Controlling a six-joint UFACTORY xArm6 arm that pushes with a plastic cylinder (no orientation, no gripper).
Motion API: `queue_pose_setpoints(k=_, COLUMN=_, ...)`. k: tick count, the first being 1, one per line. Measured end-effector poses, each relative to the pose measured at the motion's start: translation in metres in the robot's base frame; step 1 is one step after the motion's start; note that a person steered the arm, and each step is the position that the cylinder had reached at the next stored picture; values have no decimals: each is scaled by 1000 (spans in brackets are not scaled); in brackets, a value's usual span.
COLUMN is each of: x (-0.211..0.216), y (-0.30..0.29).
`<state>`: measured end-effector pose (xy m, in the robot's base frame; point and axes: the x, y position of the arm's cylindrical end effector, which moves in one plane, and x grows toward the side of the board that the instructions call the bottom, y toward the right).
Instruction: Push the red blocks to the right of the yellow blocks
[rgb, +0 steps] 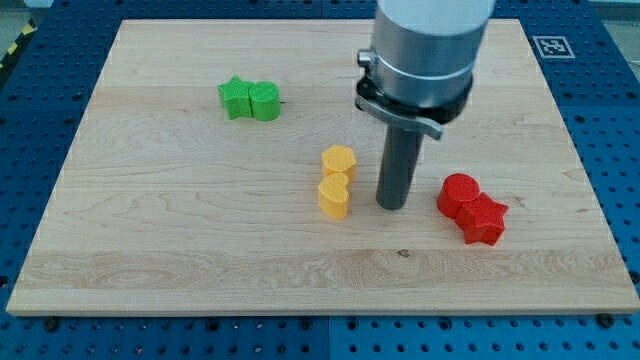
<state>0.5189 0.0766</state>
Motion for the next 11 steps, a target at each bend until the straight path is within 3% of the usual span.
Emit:
queue_pose_setpoints(k=3, x=83, y=49)
queue_pose_setpoints(k=5, x=71, y=78)
queue_pose_setpoints(k=11, x=16, y=85)
